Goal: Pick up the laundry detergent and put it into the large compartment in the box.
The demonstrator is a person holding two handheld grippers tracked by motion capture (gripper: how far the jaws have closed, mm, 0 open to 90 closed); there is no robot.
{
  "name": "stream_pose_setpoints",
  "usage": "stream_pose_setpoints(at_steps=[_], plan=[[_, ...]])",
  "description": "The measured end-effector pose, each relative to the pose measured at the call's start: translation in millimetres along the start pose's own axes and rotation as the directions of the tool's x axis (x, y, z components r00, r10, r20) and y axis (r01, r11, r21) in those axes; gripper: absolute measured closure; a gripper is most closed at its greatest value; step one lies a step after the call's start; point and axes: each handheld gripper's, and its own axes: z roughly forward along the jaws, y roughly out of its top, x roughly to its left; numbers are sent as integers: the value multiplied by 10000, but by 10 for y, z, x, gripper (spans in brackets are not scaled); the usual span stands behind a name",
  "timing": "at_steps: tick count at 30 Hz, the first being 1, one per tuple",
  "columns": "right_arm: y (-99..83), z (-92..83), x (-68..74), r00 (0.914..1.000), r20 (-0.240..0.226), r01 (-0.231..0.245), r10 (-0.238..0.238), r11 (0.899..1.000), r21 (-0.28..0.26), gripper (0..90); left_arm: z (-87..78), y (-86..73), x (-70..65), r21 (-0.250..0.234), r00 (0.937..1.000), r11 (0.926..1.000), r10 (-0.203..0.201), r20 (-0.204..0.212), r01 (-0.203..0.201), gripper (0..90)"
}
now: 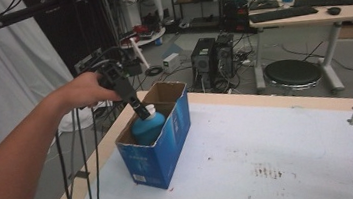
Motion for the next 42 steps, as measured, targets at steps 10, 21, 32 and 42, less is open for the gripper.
stream_pose_setpoints(at_steps=[10, 21, 32, 42], plan=[[-17, -61, 18, 10000, 57, -2, 3, 9996, -294, 27, -376, 181, -376, -1163, 9990, 9928, 258, -363, -298, 198], [-75, -170, 85, 9998, 175, 56, -44, 9976, -695, 28, -223, 489, -755, -629, 9947, 9930, 984, -300, -1002, 158], [-114, -233, 158, 9994, 316, 168, -140, 9957, -909, 28, 150, 878, -1192, 60, 9553, 9576, 2879, -680, -2882, 16], [-149, -257, 175, 9990, 418, 204, -158, 9935, -1116, 28, 596, 1174, -1442, 495, 9462, 9463, 3215, -375, -3196, 16]])
